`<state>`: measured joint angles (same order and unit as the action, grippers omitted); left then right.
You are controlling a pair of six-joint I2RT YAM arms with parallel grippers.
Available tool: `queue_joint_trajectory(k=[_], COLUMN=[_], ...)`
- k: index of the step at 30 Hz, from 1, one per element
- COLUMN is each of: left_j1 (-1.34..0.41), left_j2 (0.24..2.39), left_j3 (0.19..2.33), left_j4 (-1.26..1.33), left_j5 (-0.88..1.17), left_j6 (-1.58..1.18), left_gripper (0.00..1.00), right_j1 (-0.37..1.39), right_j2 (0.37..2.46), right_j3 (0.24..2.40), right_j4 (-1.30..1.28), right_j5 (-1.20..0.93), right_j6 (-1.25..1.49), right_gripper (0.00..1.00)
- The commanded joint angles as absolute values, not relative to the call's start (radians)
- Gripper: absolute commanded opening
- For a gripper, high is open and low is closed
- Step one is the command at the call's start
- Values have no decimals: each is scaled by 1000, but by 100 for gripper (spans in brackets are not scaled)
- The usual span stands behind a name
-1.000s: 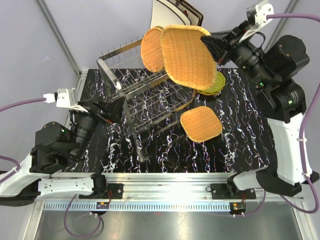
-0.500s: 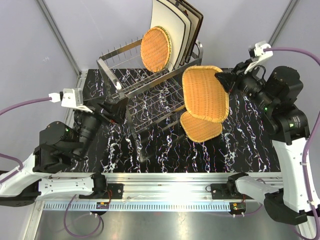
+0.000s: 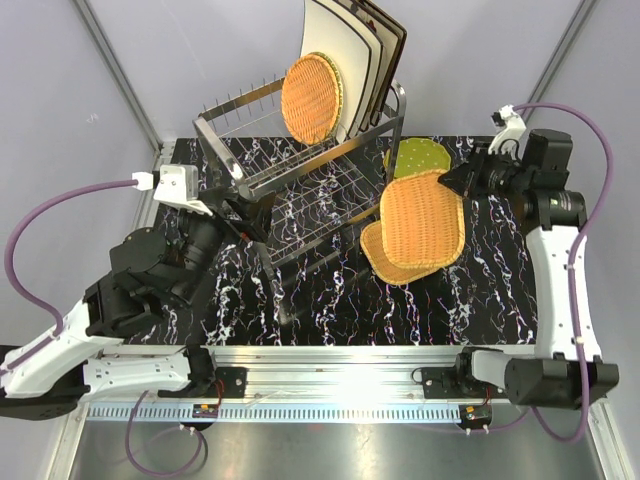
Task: Unload the plates from the dish rack
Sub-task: Place the plate on the table
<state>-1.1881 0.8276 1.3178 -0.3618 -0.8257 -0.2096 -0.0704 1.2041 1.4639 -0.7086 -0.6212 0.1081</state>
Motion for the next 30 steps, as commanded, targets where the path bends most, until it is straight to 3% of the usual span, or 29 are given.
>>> queue_joint_trajectory(k=[1,15,30], left_j1=[-1161,-976,-870], left_j2=[833,914,1011], left_j3=[1355,1413,1491], left_j4=[-345,-380,-388], left_j5=[-770,-549,-420], left_j6=[-241,-318,-336], left_gripper=[99,99,99], right_j1=[-95,-127,-129], right_j2=[1267,1610,1891], right_j3=[1471,1531,1629], right_j4=[-716,-759,-744], right_j5=[-830,-1017,-1051], right_j6=[35,-195,-267], right_gripper=[0,0,0])
